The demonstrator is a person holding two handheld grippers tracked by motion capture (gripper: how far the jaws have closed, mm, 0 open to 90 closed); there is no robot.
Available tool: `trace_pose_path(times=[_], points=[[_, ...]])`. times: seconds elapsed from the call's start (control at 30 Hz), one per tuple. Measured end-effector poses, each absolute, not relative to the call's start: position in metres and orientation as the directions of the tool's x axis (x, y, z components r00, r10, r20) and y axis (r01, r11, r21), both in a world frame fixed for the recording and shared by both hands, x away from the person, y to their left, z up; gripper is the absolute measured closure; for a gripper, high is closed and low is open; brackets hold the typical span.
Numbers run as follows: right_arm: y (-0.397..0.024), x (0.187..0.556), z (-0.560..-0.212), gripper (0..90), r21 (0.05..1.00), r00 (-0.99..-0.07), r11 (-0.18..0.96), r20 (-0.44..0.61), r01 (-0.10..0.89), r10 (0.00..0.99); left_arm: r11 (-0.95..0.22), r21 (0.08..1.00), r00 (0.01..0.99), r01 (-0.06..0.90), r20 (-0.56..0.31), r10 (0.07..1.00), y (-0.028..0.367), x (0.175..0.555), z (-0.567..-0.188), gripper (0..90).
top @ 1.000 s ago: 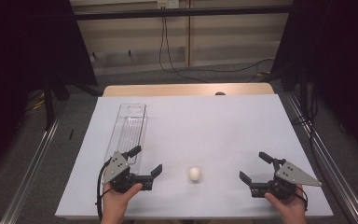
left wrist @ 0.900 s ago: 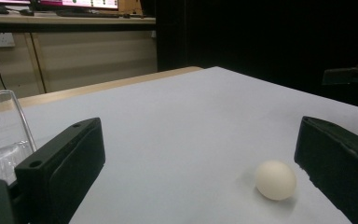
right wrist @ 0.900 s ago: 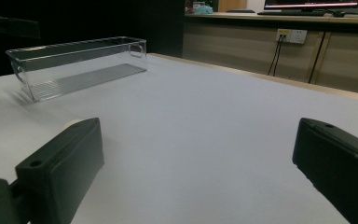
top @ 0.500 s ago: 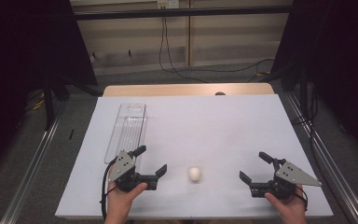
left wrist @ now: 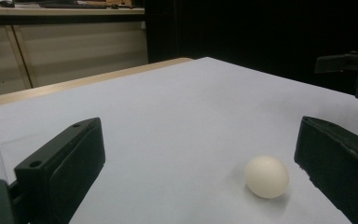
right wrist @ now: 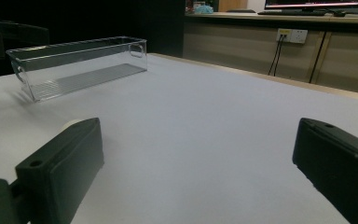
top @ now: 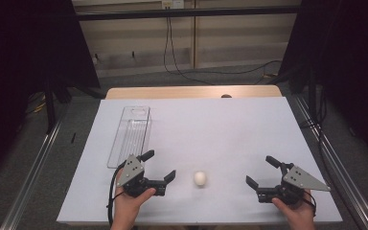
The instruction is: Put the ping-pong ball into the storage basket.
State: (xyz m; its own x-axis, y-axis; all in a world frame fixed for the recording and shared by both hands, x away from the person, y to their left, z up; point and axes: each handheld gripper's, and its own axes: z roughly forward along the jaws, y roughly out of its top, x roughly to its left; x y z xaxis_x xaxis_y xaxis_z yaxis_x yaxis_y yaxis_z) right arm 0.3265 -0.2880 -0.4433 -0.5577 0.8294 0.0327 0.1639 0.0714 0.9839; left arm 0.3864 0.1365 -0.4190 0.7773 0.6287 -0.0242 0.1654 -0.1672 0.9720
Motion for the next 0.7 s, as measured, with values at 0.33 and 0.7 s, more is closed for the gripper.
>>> trace_pose_path(times=[0.33, 0.7], points=[[-0.288, 0.326, -0.443, 1.2, 0.984, -0.559, 0.071, 0.031, 0.161, 0.828, -0.152, 0.973, 0.776, 0.175, -0.042, 0.629, 0.129, 0.387, -0.420, 1.8], [-0.288, 0.326, -0.443, 1.2, 0.983, -0.566, 0.085, 0.021, 0.161, 0.824, -0.169, 0.969, 0.784, 0.178, -0.036, 0.620, 0.123, 0.389, -0.422, 1.8]])
